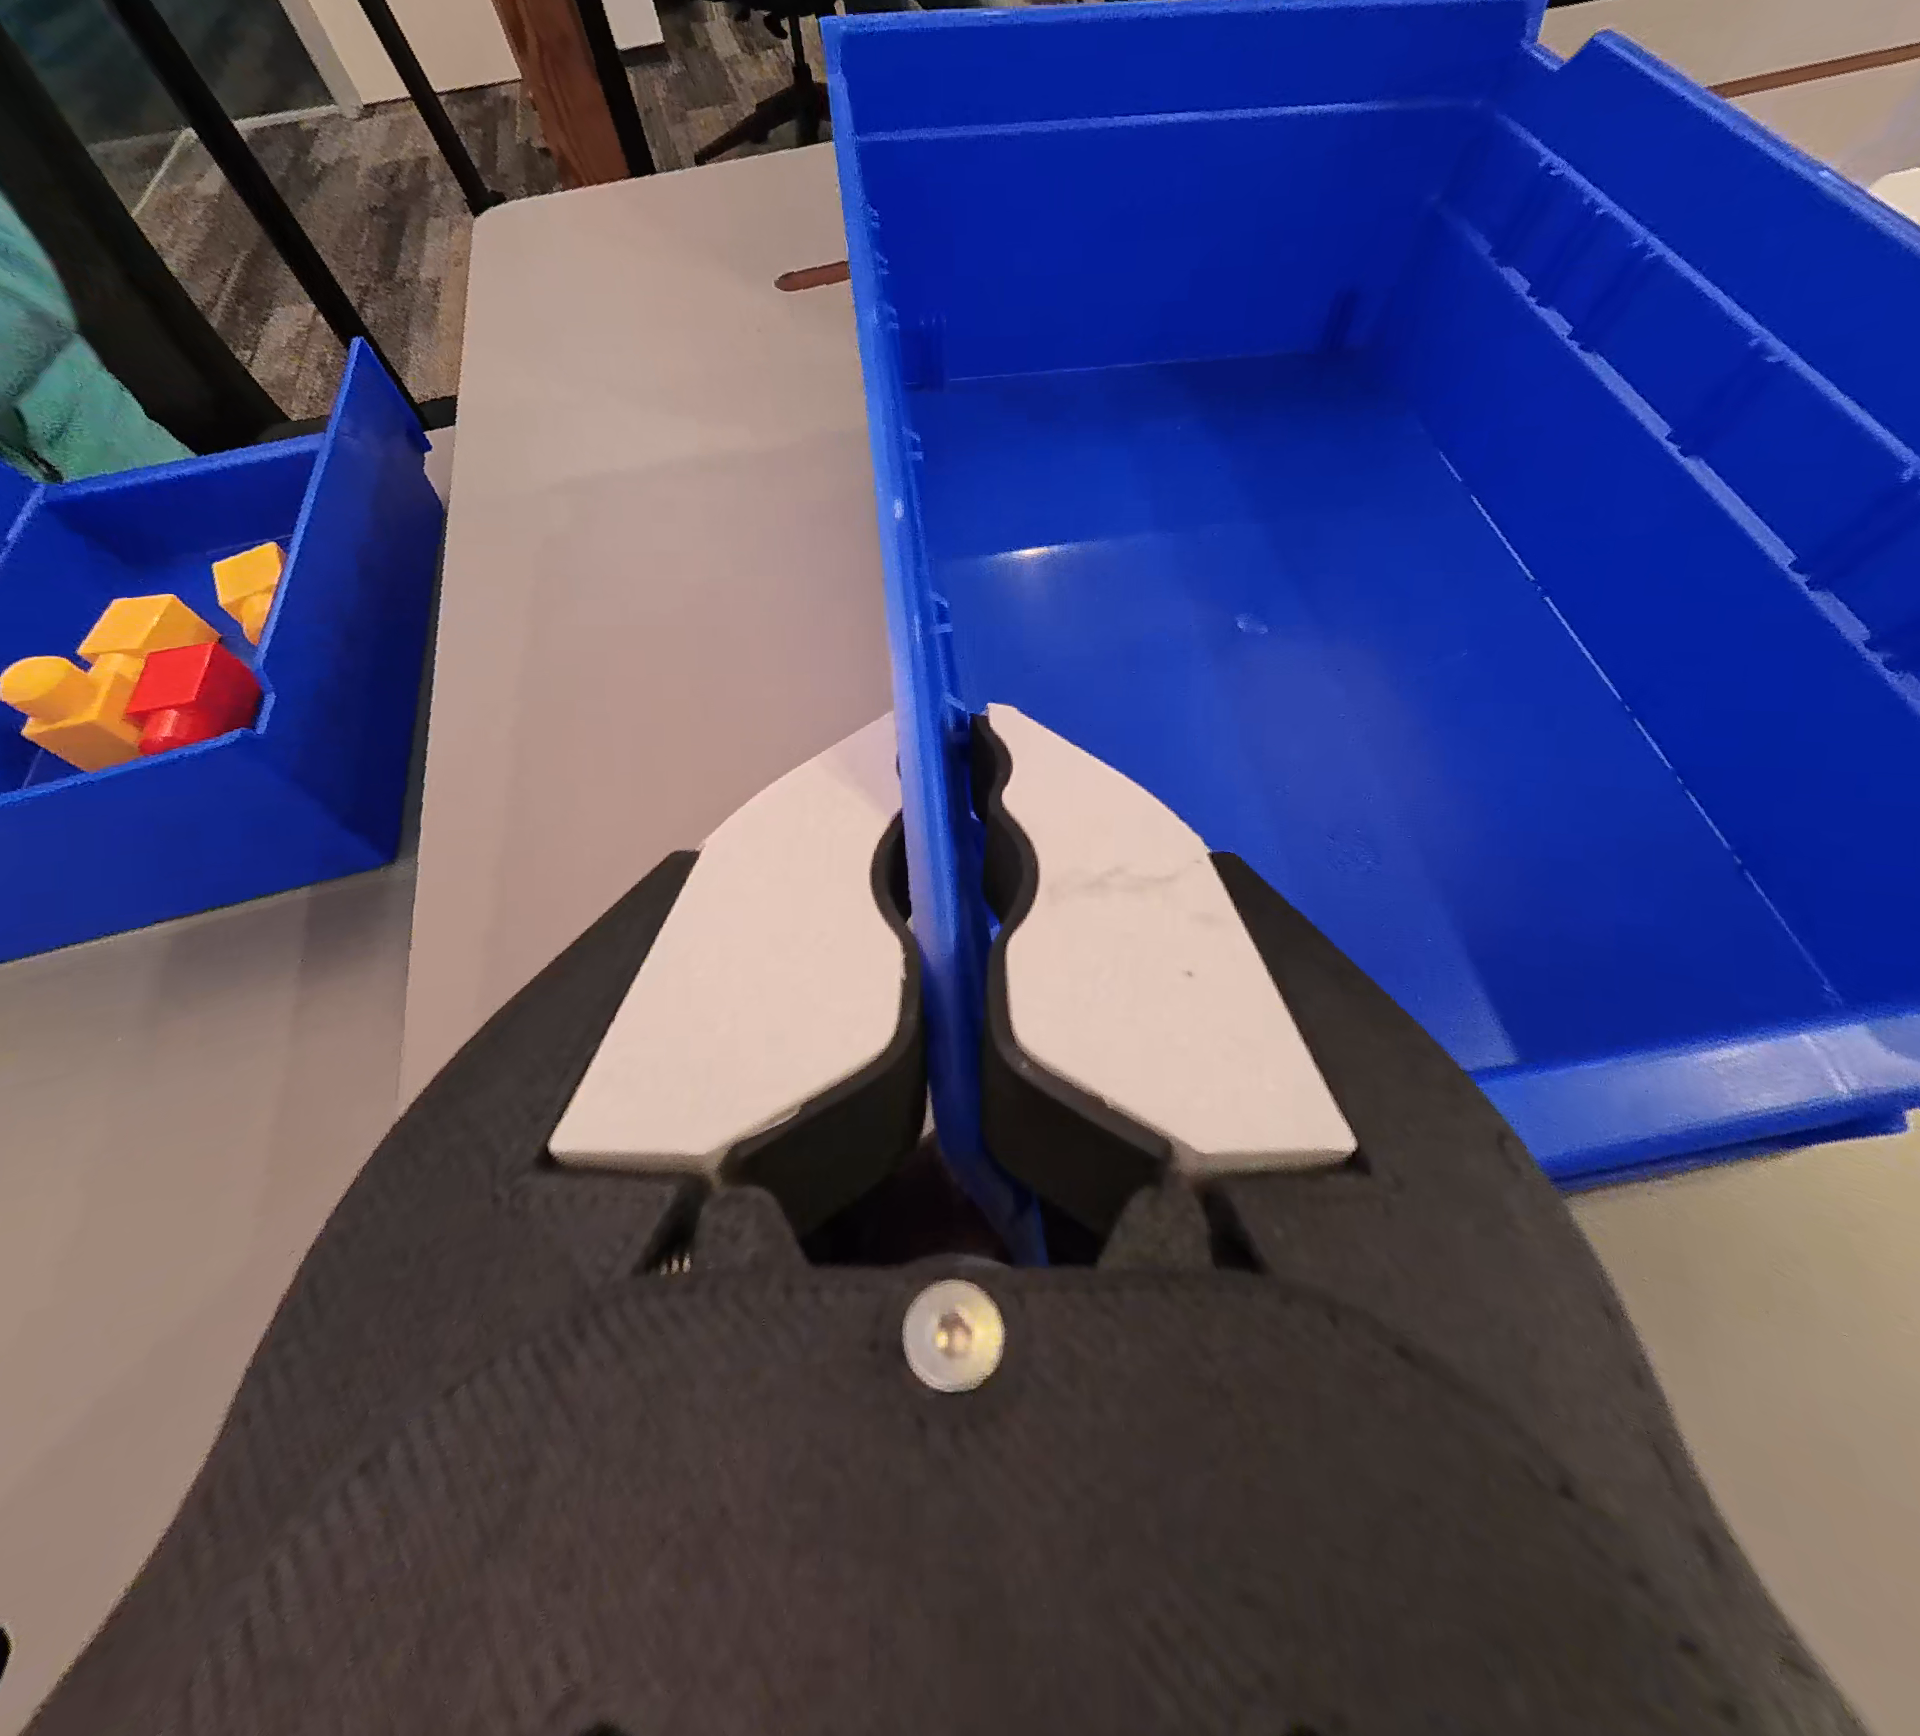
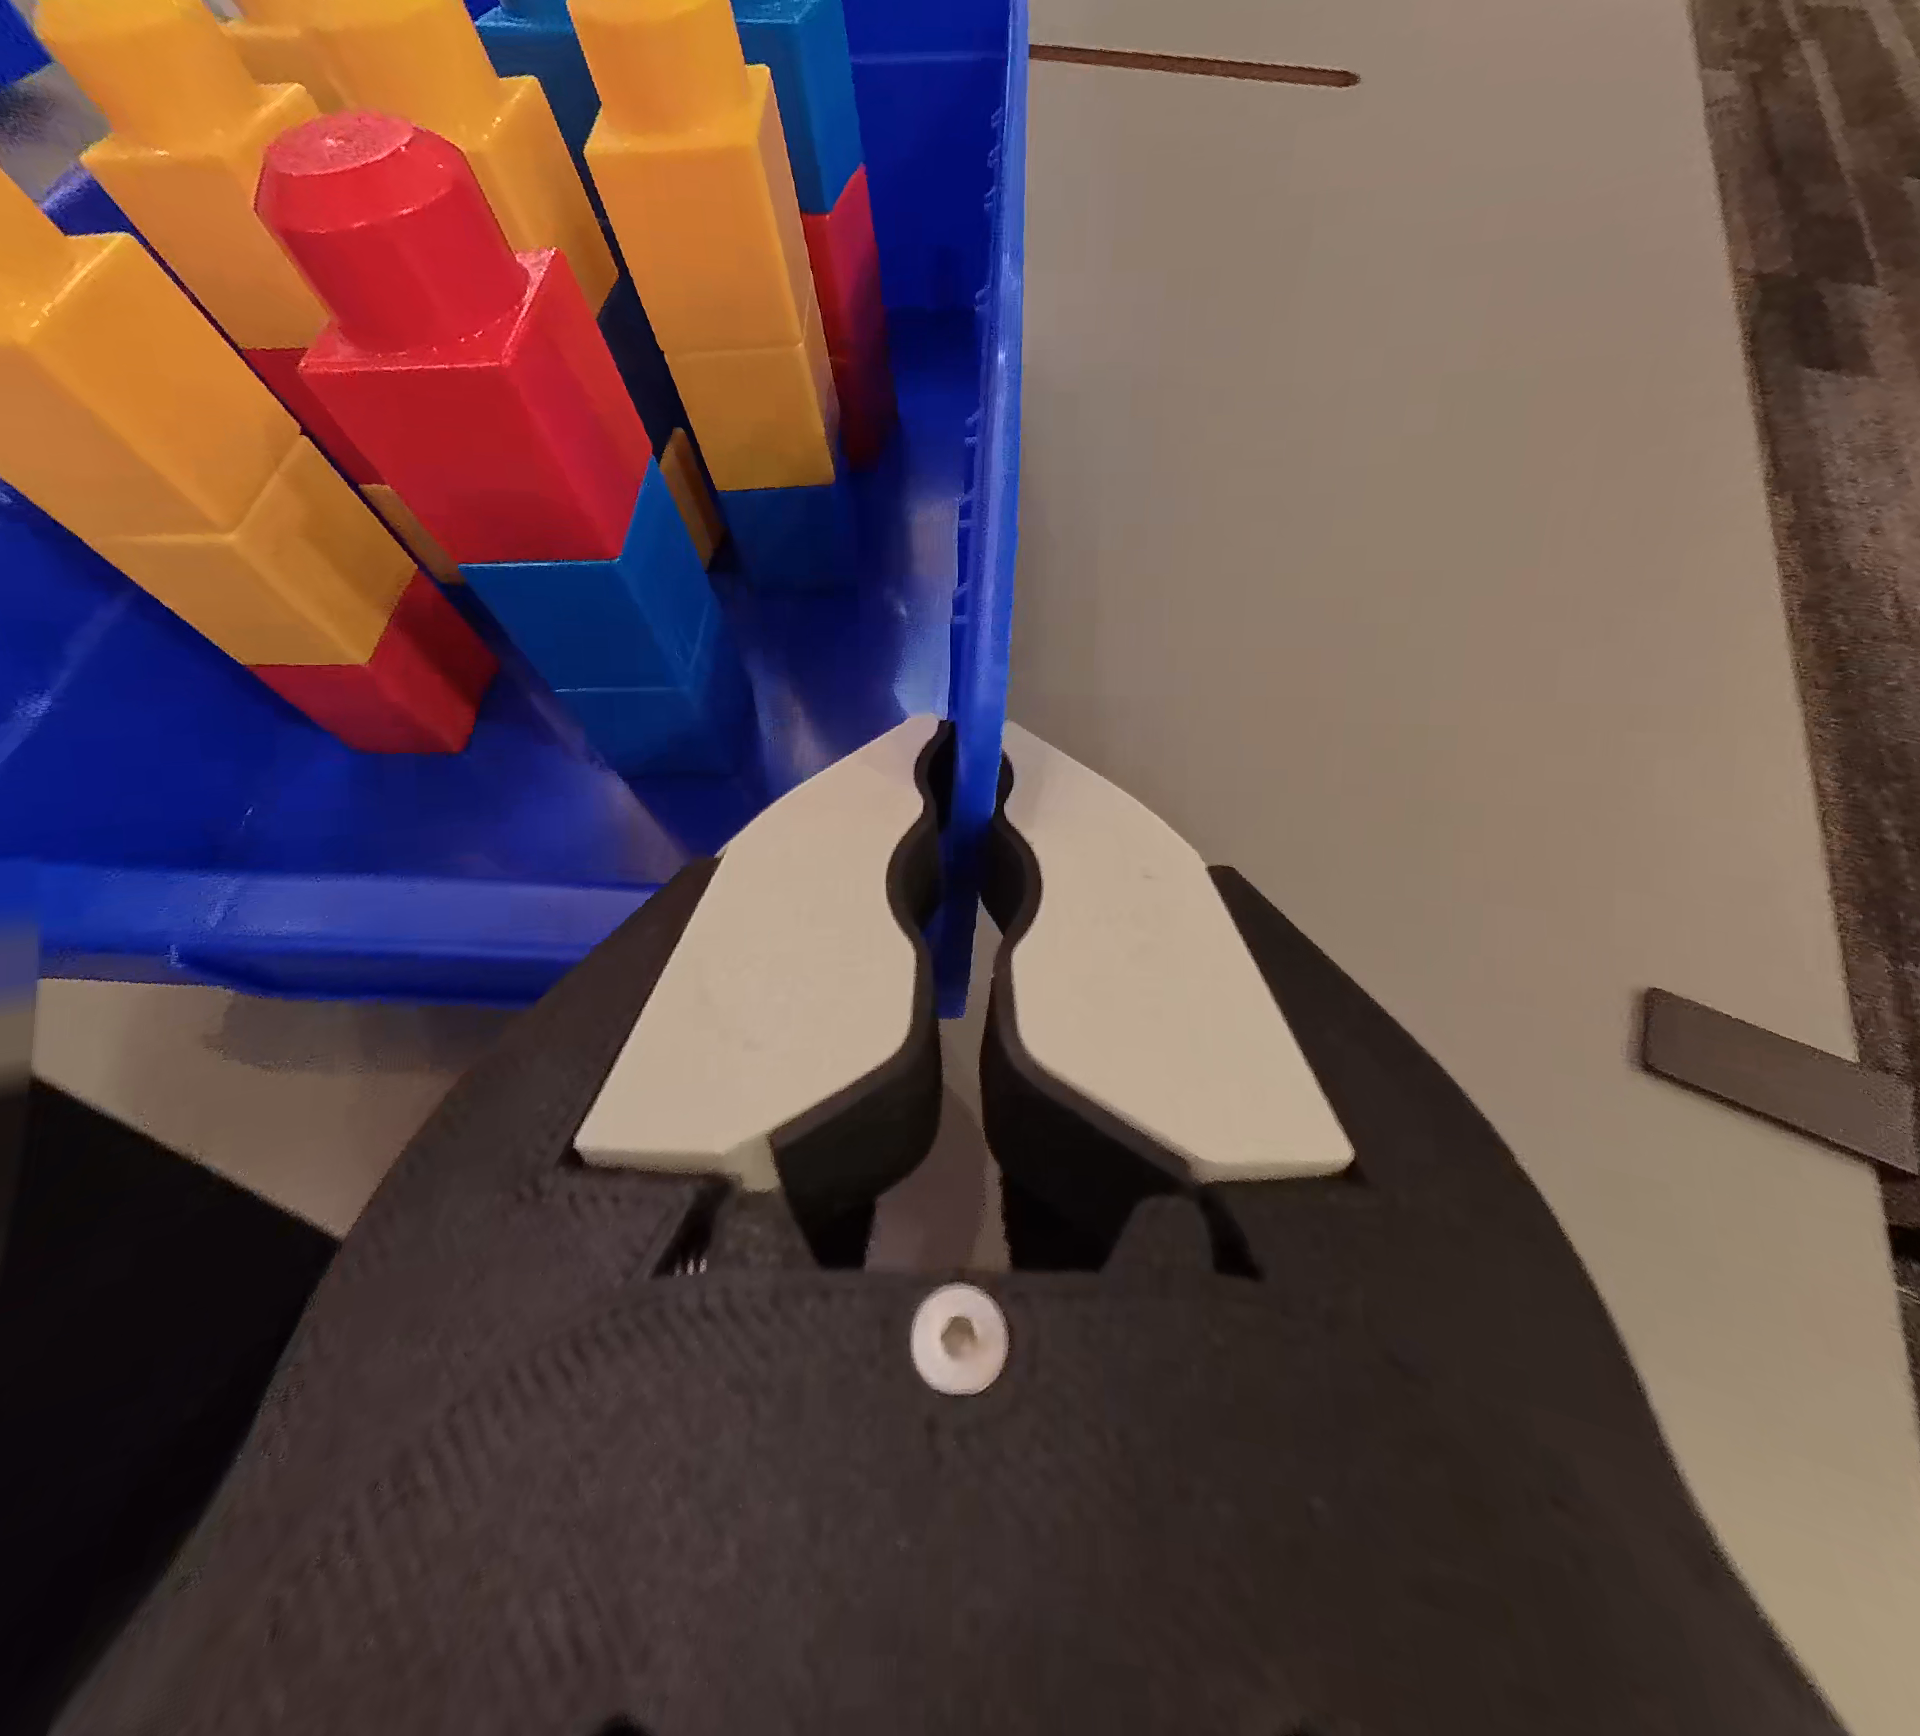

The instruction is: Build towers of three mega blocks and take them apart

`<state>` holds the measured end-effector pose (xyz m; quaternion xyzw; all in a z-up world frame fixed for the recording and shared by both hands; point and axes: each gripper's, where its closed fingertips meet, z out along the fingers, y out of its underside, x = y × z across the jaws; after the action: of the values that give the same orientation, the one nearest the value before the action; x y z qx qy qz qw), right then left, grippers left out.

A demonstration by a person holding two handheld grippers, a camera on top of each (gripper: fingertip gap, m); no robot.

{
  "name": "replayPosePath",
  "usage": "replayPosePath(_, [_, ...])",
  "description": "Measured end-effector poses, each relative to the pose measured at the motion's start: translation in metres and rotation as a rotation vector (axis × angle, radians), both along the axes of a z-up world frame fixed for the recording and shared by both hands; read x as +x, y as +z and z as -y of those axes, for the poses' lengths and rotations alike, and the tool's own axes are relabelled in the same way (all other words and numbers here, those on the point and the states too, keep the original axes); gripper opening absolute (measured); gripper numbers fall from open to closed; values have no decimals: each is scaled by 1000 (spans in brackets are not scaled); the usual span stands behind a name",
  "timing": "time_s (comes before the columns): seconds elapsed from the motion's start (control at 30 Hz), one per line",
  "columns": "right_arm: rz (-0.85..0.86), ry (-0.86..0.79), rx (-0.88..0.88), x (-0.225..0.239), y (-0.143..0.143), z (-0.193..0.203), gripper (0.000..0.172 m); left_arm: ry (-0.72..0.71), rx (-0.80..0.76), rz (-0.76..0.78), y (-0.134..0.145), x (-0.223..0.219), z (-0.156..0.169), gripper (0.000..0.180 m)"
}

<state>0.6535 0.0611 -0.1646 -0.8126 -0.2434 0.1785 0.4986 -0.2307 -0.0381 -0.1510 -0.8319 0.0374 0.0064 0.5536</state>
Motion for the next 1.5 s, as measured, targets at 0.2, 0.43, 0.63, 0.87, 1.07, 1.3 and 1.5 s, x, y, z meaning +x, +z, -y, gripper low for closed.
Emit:
replayPosePath(0.2, [-8, 81, -8, -22, 0, 22, 3, -2, 11, 8, 6, 4, 9, 5])
replayPosePath(0.43, [-5, 141, -14, -55, -1, 41, 3, 7, 34, 24, 15, 4, 24, 5])
replayPosePath(0.63, [-14, 188, -22, -82, -1, 51, 3, 15, 41, 32, 17, 2, 37, 5])
replayPosePath(0.87, [-8, 231, -35, -118, -1, 56, 3, 25, 48, 41, 20, -2, 50, 5])
replayPosePath(1.07, [9, 262, -41, -150, -2, 60, 3, 37, 63, 40, 26, -6, 62, 5])
replayPosePath(1.3, [10, 312, -45, -185, -2, 63, 3, 49, 64, 47, 26, -10, 74, 5])
replayPosePath(1.5, [7, 361, -54, -217, -2, 64, 3, 56, 71, 53, 26, -14, 84, 5])
